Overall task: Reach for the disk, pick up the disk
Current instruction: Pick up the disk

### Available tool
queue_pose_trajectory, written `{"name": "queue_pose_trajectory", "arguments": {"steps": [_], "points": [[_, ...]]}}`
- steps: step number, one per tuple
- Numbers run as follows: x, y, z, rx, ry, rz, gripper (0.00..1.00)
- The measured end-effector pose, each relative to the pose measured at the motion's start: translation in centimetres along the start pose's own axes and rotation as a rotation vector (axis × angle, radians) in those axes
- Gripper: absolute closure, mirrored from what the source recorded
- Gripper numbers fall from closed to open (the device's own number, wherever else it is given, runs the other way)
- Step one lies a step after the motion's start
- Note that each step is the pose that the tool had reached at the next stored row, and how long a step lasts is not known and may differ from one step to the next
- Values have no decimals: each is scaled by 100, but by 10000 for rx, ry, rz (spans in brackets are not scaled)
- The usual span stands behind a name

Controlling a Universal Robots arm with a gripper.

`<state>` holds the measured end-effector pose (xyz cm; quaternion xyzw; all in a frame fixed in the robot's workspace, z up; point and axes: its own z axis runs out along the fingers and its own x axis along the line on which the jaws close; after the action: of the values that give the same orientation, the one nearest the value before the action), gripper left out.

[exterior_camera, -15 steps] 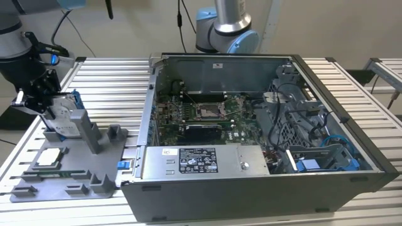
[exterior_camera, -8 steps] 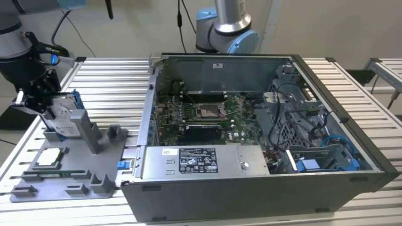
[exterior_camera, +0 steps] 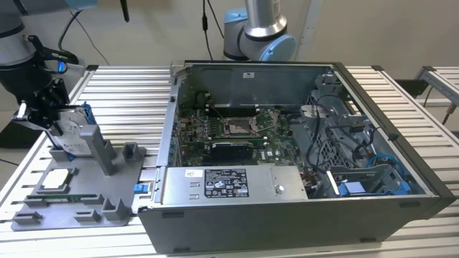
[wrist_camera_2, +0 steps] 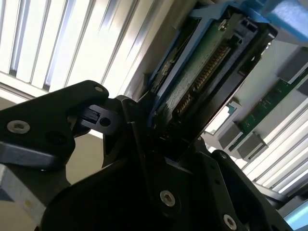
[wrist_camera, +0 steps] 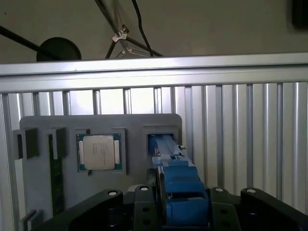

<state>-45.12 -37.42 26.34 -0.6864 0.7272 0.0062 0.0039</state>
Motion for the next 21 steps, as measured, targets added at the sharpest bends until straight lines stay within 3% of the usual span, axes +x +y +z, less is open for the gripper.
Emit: {"name": "queue_pose_trajectory", "arguments": {"steps": [12, 21], "points": [[-2, 1, -161, 3, 52, -1, 100], [-5, 11, -404, 1, 60, 0, 100]]}}
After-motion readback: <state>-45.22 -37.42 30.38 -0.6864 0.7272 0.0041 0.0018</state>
